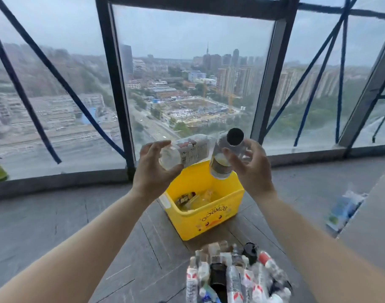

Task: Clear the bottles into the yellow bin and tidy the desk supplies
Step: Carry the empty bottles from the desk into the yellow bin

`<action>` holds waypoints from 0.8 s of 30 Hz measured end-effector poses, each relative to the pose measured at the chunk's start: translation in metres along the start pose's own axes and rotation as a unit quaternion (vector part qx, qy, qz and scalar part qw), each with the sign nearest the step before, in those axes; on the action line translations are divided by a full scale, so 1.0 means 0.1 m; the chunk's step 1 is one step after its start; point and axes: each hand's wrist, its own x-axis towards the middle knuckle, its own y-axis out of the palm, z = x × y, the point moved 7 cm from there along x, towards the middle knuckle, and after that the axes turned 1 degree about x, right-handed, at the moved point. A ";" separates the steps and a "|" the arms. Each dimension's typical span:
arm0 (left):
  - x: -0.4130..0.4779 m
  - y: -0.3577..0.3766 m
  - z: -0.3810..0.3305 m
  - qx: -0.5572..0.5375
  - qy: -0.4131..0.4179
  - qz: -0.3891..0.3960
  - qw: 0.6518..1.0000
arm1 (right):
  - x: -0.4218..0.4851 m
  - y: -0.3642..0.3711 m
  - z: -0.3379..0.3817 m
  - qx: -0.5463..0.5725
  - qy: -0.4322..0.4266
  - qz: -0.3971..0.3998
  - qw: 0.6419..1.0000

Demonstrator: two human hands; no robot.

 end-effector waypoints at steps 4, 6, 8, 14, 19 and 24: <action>0.48 0.21 0.38 0.035 -0.004 0.002 0.999 | 0.42 0.50 -0.36 0.016 -0.008 -0.010 1.000; 0.72 0.33 0.53 0.049 0.000 0.000 0.999 | 0.64 0.65 -0.54 0.027 -0.003 -0.029 0.999; 0.97 0.48 0.66 0.049 -0.007 -0.002 0.999 | 0.85 0.76 -0.70 0.046 0.000 -0.052 0.998; 1.79 1.31 1.10 0.141 -0.070 0.124 0.980 | 1.48 1.14 -1.37 -0.005 0.024 -0.045 0.999; 1.52 1.80 1.97 0.302 -0.200 0.316 0.877 | 1.41 1.43 -2.47 -0.193 0.268 0.154 0.931; 1.17 1.86 2.43 0.264 -0.225 0.332 0.877 | 1.13 1.46 -2.81 -0.204 0.307 0.210 0.905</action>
